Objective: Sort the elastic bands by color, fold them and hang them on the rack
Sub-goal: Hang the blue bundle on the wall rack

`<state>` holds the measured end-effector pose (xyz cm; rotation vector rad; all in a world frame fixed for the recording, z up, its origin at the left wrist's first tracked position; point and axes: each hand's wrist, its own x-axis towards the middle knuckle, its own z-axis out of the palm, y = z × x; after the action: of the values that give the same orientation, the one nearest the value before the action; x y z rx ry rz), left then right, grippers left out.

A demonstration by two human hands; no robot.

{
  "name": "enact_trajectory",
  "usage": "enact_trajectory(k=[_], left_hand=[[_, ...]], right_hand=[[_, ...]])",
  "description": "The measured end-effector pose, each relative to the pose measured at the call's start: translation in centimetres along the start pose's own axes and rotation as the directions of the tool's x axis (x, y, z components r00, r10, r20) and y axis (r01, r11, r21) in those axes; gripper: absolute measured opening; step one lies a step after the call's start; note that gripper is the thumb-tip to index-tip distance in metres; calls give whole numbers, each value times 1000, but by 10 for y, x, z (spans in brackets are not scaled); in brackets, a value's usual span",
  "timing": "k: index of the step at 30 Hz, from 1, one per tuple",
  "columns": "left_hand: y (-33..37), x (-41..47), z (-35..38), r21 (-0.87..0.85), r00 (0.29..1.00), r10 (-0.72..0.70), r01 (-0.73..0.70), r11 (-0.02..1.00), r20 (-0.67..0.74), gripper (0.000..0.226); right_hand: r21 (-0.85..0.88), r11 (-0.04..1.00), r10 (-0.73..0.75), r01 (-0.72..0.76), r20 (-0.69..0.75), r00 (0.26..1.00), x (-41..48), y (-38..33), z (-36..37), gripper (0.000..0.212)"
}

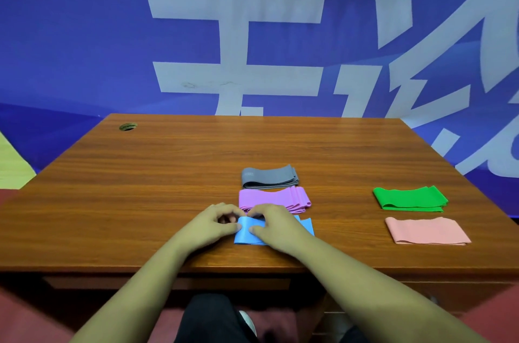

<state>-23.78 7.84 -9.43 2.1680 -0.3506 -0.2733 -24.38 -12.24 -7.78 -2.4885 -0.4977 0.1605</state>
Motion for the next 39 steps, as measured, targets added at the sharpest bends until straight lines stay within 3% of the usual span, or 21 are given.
enact_trajectory(k=[9,16,20,24,28,33,39], left_hand=[[0,-12,2,-67,993,105,-109,992,-63,30],[-2,-16,11,-14,982,128,-131,991,-136,26],[1,-16,12,99,988,133,-125,987,-80,27],[20,-18,7,175,988,152,-144,974,-35,18],[54,-19,-10,35,973,224,-222,974,-58,26],[118,-15,-38,-136,958,286,-284,949,-6,16],[166,6,-78,-132,954,298,-293,947,22,24]], right_hand=[[38,999,-16,19,-76,997,1,3,-1,21],[44,999,-18,24,-140,990,-14,1,8,22],[168,984,68,-56,-68,995,-18,-5,0,4],[167,983,76,-76,6,997,-23,-17,-24,6],[213,977,27,-31,22,999,-26,-38,-72,9],[247,967,-58,68,-47,997,-28,-66,-136,9],[264,961,-58,89,-124,991,-12,-67,-191,4]])
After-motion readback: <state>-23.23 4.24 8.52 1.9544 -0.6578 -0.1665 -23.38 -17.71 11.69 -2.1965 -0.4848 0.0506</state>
